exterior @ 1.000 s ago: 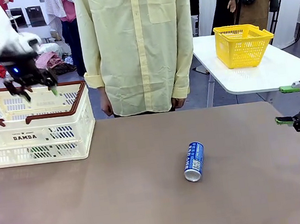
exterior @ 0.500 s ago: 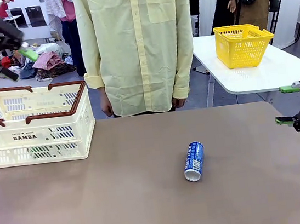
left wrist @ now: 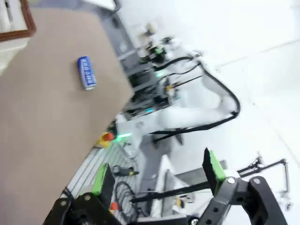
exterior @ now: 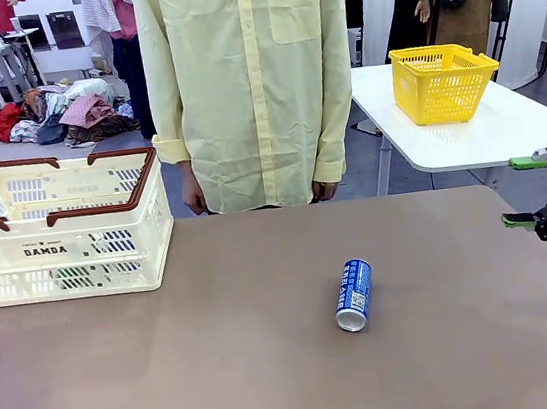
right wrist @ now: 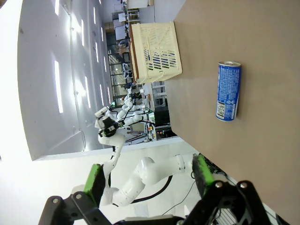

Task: Place the drinks into the Shopping basket.
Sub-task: Pick up one drink and place it into the Shopping basket.

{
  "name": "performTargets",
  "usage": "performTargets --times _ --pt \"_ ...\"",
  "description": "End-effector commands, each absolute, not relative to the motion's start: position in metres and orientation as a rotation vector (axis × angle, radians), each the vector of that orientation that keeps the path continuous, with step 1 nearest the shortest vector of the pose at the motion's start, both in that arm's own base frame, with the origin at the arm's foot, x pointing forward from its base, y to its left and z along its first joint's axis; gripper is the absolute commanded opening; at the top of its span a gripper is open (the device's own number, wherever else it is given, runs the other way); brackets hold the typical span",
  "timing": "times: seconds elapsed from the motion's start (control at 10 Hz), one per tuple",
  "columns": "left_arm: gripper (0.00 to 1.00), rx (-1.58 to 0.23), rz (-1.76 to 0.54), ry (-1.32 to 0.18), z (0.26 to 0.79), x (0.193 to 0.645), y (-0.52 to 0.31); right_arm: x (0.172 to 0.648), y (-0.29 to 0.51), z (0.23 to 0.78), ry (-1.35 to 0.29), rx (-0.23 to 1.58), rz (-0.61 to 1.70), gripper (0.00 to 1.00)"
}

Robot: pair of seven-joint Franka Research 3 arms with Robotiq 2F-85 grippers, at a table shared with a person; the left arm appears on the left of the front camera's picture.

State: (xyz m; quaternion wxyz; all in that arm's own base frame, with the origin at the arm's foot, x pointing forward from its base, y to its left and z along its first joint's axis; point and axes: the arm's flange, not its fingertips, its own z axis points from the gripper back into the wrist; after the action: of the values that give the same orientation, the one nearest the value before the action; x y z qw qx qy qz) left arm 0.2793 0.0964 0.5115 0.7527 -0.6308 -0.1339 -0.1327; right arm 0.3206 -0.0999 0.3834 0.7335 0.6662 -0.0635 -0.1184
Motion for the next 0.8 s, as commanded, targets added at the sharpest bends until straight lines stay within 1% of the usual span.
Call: performTargets --times 0.0,0.1,0.2,0.3,0.7 --pt "1.00 -1.539 -0.265 -0.215 0.478 0.327 0.133 0.322 -0.098 0.387 -0.146 1.474 -0.273 1.00" --pt "1.00 -1.531 -0.280 -0.179 0.473 0.343 0.132 0.322 -0.098 0.387 -0.146 1.474 -0.273 1.00" --pt "1.00 -1.464 -0.315 -0.147 0.476 0.358 0.124 0.322 -0.098 0.387 -0.146 1.474 -0.273 1.00" --pt "1.00 -1.530 -0.247 -0.238 0.464 0.301 0.132 0.322 -0.098 0.387 -0.146 1.474 -0.273 1.00" --pt "1.00 -1.530 -0.247 -0.238 0.464 0.301 0.132 0.322 -0.098 0.387 -0.146 1.474 -0.273 1.00"
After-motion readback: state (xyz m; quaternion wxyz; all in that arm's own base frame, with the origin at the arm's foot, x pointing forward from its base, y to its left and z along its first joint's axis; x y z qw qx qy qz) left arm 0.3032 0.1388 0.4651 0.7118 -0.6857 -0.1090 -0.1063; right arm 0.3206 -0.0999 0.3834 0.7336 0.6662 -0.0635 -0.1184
